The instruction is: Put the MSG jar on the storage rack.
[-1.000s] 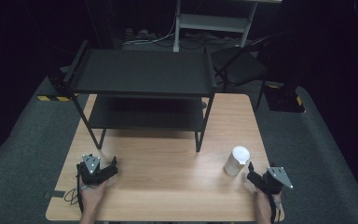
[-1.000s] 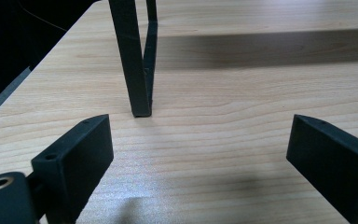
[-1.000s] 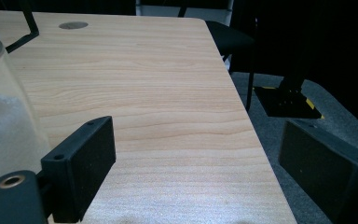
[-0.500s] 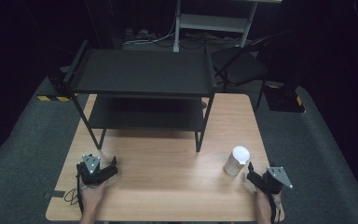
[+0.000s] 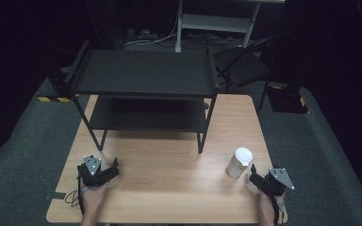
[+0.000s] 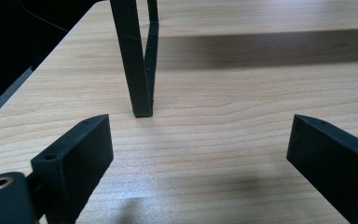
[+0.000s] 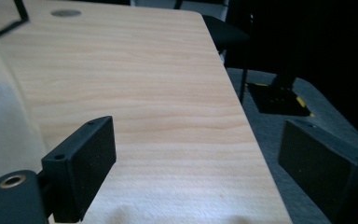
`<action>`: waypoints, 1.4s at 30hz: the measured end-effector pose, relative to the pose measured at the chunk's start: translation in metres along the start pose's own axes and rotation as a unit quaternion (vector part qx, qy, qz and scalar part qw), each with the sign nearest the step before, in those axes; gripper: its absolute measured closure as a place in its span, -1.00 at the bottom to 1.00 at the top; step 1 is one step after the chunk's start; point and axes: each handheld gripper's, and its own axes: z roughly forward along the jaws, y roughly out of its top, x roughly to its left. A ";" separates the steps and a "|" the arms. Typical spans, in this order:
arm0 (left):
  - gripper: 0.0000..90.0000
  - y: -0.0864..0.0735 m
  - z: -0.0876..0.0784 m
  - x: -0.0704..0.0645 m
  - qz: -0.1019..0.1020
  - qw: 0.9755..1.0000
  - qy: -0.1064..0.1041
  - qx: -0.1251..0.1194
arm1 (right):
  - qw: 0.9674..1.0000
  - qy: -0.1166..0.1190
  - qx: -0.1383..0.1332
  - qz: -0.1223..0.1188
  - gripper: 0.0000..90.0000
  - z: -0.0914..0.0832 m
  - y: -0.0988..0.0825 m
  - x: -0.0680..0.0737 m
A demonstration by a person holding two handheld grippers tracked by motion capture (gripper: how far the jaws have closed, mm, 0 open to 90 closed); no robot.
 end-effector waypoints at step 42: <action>-0.84 0.000 0.000 0.001 0.003 1.000 -0.004 -0.001 | 0.992 0.119 -0.038 -0.014 -0.65 0.003 0.017 0.043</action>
